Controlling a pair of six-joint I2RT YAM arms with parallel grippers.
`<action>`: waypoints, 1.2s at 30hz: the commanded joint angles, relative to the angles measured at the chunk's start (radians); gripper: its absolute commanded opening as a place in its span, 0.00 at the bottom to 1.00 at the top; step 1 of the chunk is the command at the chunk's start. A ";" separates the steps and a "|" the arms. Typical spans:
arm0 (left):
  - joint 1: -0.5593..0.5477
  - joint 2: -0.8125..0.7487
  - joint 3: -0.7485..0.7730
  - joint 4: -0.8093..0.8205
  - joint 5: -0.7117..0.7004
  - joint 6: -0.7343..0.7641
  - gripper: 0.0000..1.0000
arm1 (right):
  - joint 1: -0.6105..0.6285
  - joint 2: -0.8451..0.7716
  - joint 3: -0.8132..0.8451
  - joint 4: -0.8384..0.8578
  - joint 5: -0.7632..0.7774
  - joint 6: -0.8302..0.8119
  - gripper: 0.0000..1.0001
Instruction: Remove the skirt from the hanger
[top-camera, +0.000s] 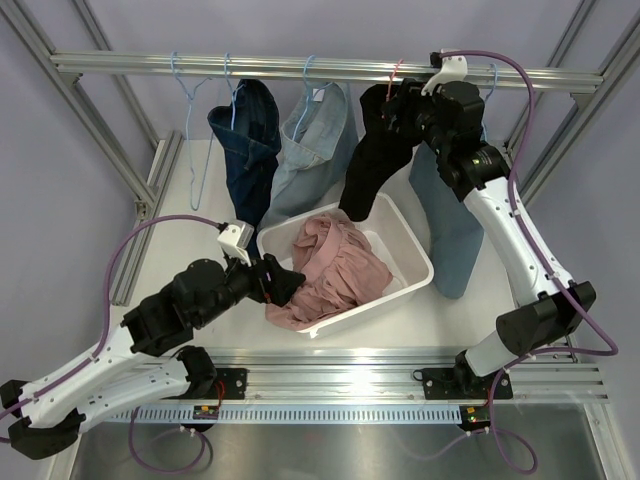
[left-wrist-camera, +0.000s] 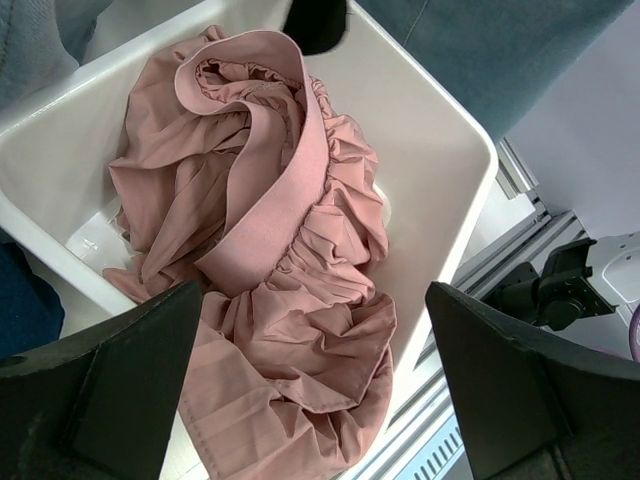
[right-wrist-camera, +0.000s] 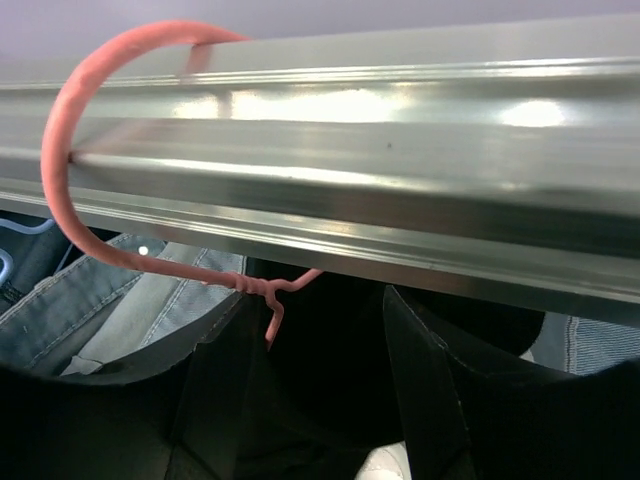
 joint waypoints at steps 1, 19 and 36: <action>-0.004 0.002 0.002 0.064 0.012 -0.011 0.99 | 0.021 0.010 0.034 0.064 -0.005 0.059 0.60; -0.004 0.018 0.001 0.090 0.026 -0.017 0.99 | 0.047 -0.022 -0.061 0.105 0.239 0.128 0.47; -0.004 0.050 0.004 0.135 0.061 0.001 0.99 | 0.039 -0.132 -0.110 0.181 0.162 -0.125 0.00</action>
